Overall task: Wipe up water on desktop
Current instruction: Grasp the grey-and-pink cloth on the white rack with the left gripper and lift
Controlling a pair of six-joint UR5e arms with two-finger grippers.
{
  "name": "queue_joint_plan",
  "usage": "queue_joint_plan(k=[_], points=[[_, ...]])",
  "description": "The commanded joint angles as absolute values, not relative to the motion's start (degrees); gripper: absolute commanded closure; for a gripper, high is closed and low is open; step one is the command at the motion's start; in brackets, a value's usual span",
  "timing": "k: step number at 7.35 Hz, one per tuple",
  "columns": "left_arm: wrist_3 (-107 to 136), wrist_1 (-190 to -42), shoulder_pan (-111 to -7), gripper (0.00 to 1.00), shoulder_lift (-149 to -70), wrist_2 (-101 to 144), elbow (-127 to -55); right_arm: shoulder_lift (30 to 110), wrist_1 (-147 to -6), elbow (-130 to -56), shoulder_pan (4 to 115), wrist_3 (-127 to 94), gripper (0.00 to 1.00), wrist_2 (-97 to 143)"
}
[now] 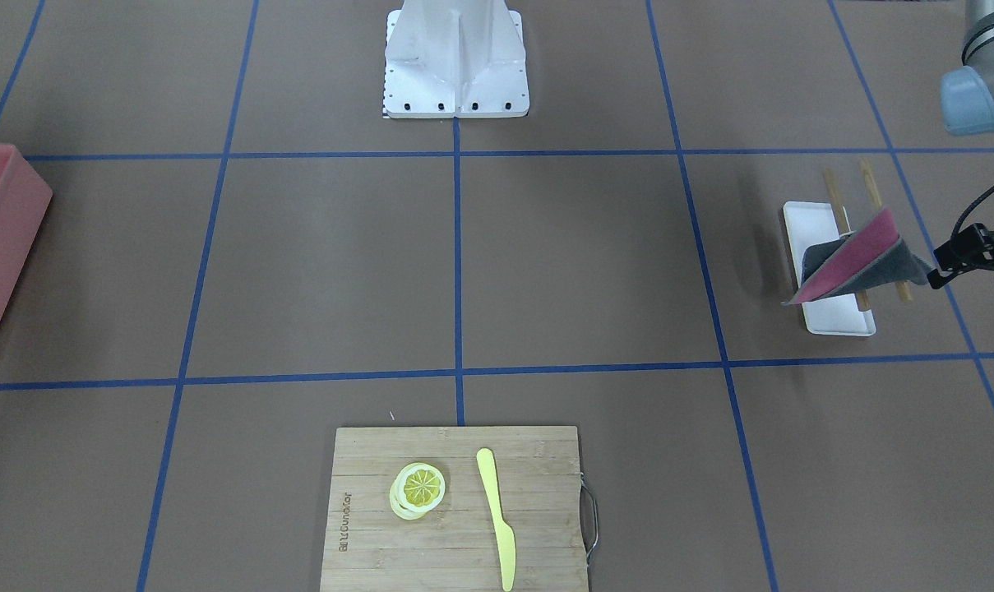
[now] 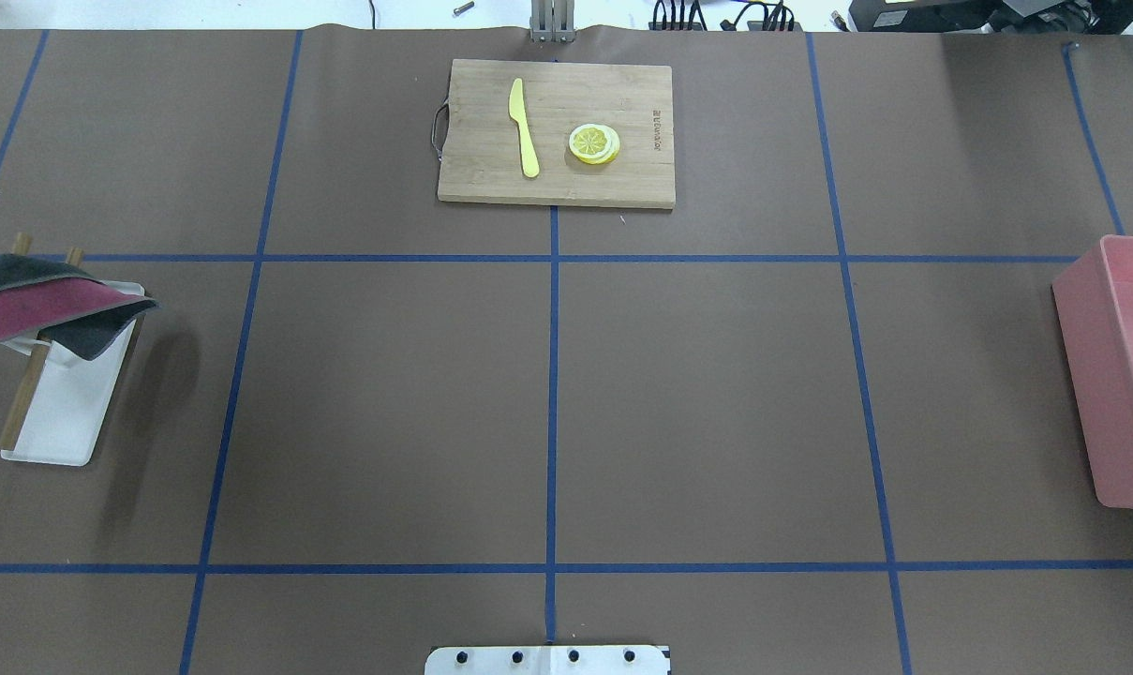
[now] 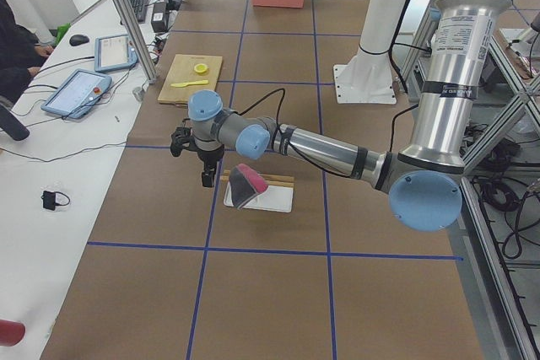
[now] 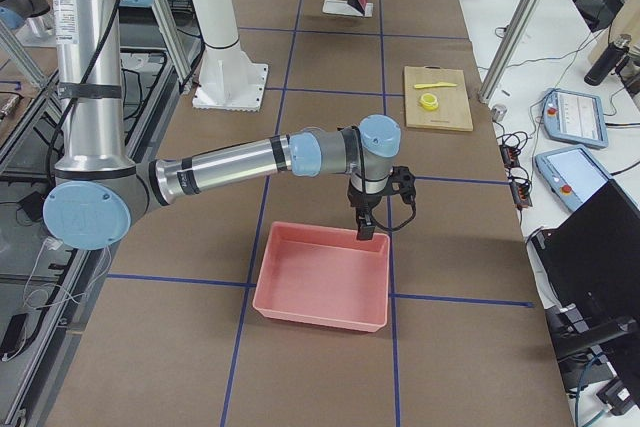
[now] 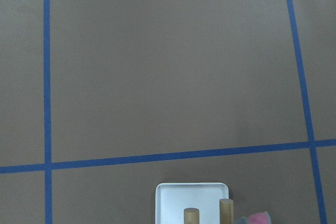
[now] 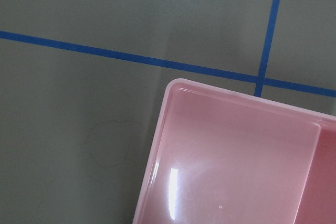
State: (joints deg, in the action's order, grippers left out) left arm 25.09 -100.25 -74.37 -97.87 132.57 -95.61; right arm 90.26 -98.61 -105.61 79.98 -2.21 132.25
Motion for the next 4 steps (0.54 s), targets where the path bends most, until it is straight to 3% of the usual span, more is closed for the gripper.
queue_joint_plan(k=[1, 4], points=[[25.66, -100.37, -73.92, 0.01, -96.86, 134.63, -96.06, 90.26, -98.53, -105.99, 79.89, -2.64, 0.00, 132.10], [25.66, -100.37, -71.82, 0.01, -96.86, 136.14, -96.07, 89.83, -97.82, -106.00, 80.86, -2.81, 0.00, 132.01]])
